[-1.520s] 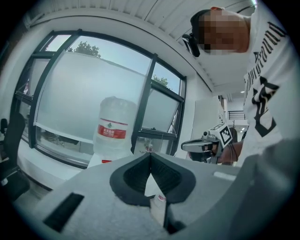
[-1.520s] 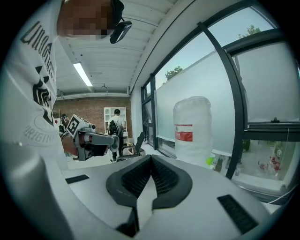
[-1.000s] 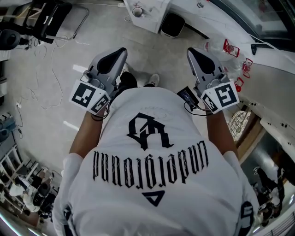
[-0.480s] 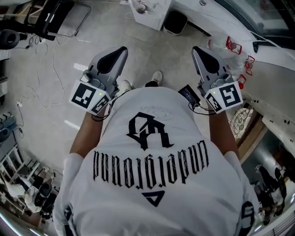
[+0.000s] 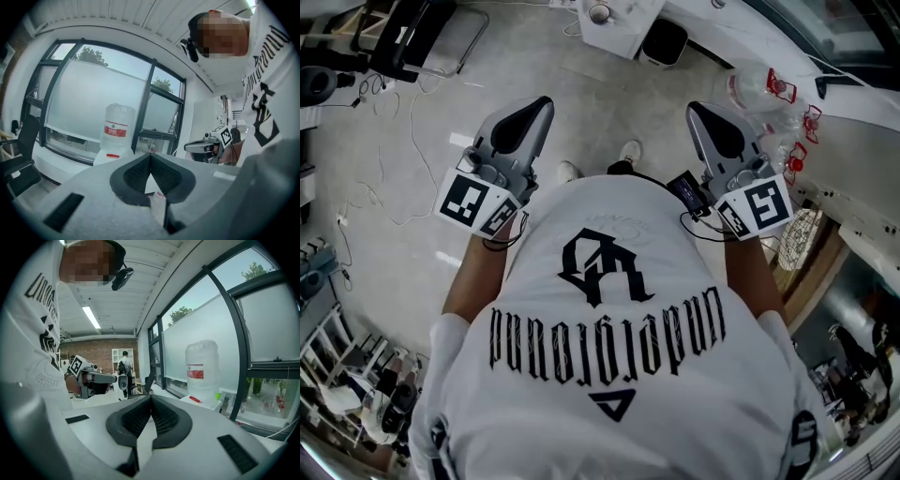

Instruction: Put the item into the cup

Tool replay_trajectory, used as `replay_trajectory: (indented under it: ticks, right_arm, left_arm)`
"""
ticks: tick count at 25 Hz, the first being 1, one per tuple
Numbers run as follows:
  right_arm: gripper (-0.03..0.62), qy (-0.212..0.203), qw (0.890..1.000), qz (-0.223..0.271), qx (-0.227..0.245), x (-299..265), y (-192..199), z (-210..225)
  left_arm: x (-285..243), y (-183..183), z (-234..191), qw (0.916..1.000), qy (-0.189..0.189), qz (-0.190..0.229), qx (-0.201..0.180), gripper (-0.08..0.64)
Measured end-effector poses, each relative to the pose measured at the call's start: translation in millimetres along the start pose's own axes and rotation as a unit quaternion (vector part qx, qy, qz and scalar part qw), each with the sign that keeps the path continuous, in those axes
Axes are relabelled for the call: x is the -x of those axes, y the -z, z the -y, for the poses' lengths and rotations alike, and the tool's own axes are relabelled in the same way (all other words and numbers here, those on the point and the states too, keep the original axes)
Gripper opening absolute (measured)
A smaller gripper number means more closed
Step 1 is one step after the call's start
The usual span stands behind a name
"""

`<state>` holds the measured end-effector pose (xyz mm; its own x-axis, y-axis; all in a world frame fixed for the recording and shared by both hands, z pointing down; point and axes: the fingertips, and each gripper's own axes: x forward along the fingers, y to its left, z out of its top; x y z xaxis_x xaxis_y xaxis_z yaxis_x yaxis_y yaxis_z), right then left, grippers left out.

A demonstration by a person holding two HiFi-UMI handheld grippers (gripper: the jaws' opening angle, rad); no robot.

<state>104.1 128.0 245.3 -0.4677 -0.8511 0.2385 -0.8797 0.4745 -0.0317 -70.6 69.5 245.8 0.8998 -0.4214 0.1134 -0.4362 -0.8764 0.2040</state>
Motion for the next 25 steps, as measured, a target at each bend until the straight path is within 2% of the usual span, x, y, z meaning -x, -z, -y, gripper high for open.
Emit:
replay_trajectory:
  ticks: [9,16,25]
  right_arm:
    - [0.015,0.016,1.0,0.009,0.0,-22.6,-6.8,-76.4]
    - [0.015,0.017,1.0,0.015,0.017,-36.8,-11.0,-134.0]
    - [0.015,0.024,0.999,0.015,0.027,-49.3,-14.6,-169.9]
  left_arm:
    - [71.4,-2.3,-24.5,0.9998,0.011,0.013,-0.011,0.015]
    - [120.2,-1.0,-32.9,0.9992,0.025,0.026,-0.017,0.015]
    - [151.6,0.3,-42.2,0.9985,0.035,0.038,-0.016,0.015]
